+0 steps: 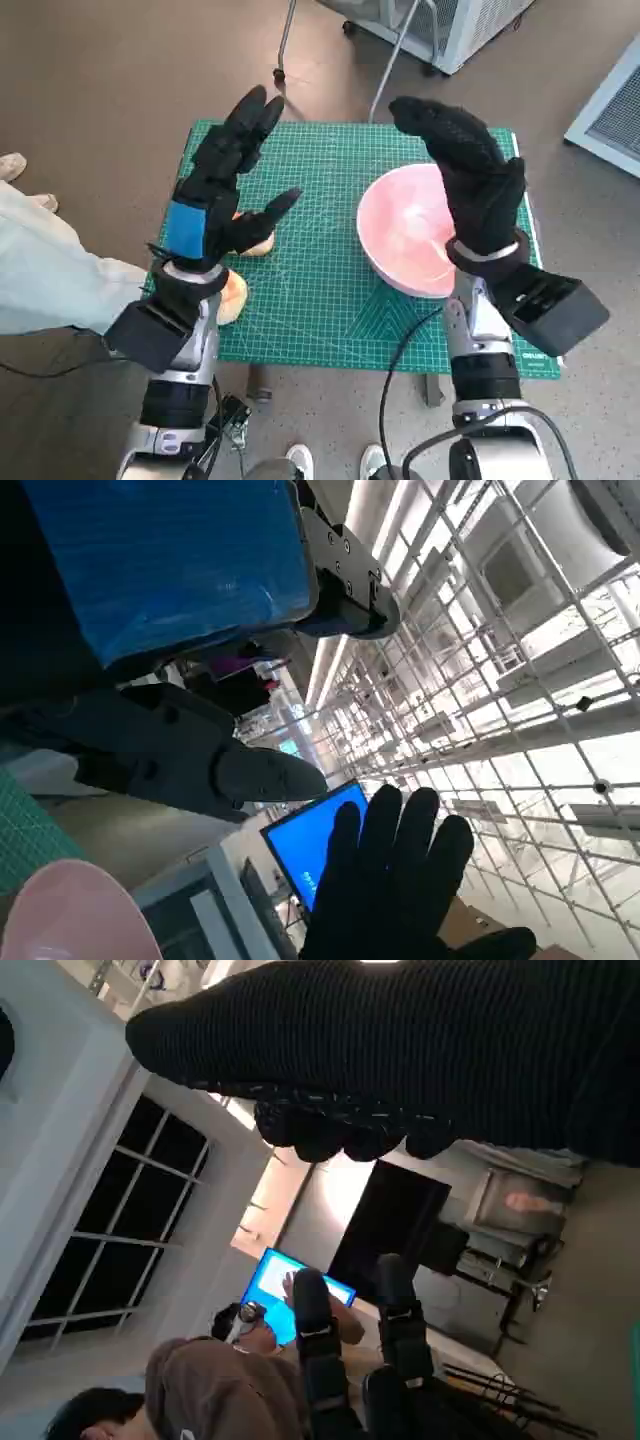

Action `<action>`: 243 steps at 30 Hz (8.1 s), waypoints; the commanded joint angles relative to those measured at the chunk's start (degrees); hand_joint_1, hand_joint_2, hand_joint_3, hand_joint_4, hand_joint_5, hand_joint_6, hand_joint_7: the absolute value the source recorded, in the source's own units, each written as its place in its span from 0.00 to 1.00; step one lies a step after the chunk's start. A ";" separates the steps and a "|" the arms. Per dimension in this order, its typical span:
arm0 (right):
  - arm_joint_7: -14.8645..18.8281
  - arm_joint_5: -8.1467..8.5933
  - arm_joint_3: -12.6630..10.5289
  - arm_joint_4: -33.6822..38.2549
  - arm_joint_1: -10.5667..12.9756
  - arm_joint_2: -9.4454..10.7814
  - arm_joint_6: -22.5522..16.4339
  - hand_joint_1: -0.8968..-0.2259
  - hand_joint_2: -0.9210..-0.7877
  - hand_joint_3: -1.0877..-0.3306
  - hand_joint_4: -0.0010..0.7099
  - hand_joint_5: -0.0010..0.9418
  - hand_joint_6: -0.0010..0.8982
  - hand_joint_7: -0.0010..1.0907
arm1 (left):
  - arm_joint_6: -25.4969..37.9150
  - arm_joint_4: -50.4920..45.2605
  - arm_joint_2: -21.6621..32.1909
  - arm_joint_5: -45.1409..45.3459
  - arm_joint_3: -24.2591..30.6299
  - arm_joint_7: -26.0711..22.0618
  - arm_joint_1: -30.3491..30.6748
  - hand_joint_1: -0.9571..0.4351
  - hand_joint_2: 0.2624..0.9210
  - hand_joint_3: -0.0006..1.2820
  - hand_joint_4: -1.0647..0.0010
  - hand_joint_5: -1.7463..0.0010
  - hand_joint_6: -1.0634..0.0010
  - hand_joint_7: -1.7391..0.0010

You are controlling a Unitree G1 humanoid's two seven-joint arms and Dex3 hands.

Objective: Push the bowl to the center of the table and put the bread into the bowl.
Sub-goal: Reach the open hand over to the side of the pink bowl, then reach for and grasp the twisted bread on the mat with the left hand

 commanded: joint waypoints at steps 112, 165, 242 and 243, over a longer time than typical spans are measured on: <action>-27.21 -8.73 -17.41 40.15 -4.96 -3.12 14.36 0.51 0.00 0.11 0.28 0.01 0.08 0.55 | 2.47 -2.04 2.47 -2.39 1.75 -2.17 3.52 0.46 1.00 0.16 0.64 1.00 0.62 0.95; -31.38 -18.78 -9.37 36.16 -12.96 -3.85 4.61 0.42 0.00 0.22 0.36 0.02 0.13 0.58 | 12.76 -5.50 20.57 10.38 5.72 -2.54 5.97 0.41 1.00 0.14 0.69 1.00 0.60 0.97; 3.30 -2.23 -0.85 4.68 -2.04 -2.13 -2.52 0.25 0.00 0.42 0.41 0.03 0.00 0.84 | 35.22 48.75 17.76 41.57 -33.01 -13.23 -29.01 0.61 0.88 0.02 0.68 0.64 0.54 0.97; 3.22 -2.33 -0.83 4.62 -2.02 -2.13 -2.51 0.25 0.00 0.42 0.41 0.03 0.00 0.84 | 34.57 49.20 17.67 41.79 -33.17 -12.00 -28.88 0.73 0.92 0.06 0.60 0.49 0.51 0.96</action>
